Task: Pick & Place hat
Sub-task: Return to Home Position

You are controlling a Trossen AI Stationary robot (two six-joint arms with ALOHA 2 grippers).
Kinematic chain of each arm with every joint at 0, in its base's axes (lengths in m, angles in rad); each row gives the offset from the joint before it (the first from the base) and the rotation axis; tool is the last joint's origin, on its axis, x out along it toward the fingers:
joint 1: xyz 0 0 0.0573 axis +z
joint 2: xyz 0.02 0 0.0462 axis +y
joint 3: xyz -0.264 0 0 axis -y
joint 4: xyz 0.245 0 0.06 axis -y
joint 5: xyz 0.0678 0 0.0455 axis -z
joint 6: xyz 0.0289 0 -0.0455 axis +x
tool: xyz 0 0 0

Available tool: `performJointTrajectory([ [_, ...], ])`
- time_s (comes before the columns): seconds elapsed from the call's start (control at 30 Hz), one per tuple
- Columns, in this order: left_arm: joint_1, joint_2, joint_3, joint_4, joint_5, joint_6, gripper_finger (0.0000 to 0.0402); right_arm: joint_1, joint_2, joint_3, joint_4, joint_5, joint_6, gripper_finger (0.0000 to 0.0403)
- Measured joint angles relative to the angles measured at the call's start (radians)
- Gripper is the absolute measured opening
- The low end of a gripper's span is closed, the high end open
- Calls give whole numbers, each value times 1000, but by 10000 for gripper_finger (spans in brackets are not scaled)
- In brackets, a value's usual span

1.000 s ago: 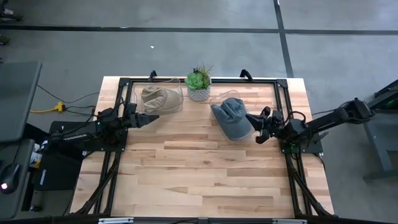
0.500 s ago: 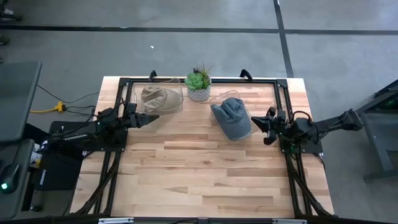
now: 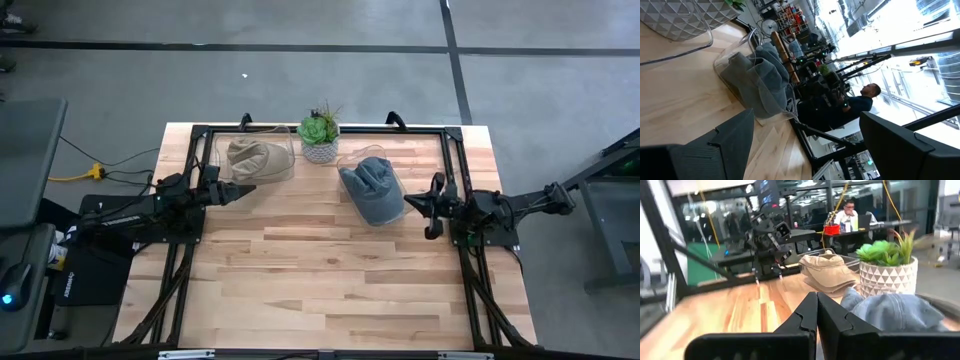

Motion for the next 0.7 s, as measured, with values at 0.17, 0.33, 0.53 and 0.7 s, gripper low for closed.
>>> performJointTrajectory([
  [0.17,0,0,0,0,0,0,321,0,0,0,-3,-18,-54,0],
  [0.33,0,0,0,0,0,0,321,0,0,0,-3,-3,-56,0],
  [0.53,0,0,0,0,0,0,321,0,0,0,-3,-2,-56,0],
  [0.7,0,0,0,0,0,0,321,0,0,0,-4,-1,-56,0],
])
